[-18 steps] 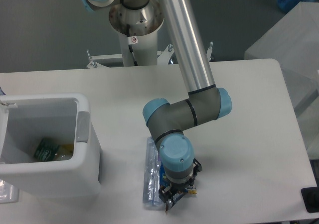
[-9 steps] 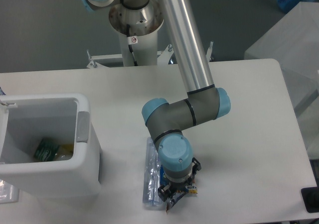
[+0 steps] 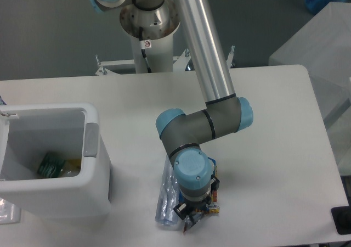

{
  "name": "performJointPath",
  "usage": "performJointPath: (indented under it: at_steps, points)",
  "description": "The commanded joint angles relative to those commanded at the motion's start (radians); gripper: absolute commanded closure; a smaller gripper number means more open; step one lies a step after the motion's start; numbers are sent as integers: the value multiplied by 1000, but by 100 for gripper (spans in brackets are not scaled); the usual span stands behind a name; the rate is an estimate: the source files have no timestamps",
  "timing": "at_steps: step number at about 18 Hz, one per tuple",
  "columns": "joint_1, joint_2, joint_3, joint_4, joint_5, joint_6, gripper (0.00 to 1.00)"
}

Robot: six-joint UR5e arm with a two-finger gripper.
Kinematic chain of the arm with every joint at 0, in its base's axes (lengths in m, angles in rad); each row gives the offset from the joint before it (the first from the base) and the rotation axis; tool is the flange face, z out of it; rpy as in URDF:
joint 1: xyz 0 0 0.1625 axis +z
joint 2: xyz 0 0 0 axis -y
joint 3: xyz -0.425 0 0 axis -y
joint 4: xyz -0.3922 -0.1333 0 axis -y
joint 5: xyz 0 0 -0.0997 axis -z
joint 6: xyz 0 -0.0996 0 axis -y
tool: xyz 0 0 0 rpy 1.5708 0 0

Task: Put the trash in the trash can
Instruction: 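Close the gripper on the snack wrapper and lift it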

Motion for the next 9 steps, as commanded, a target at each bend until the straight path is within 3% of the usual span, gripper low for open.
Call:
performJointPath:
  at_steps: [1, 5, 9]
  points:
    - [0, 0, 0, 0, 0, 0, 68]
    - [2, 3, 0, 0, -3, 2, 75]
    - [2, 3, 0, -5, -8, 2, 98]
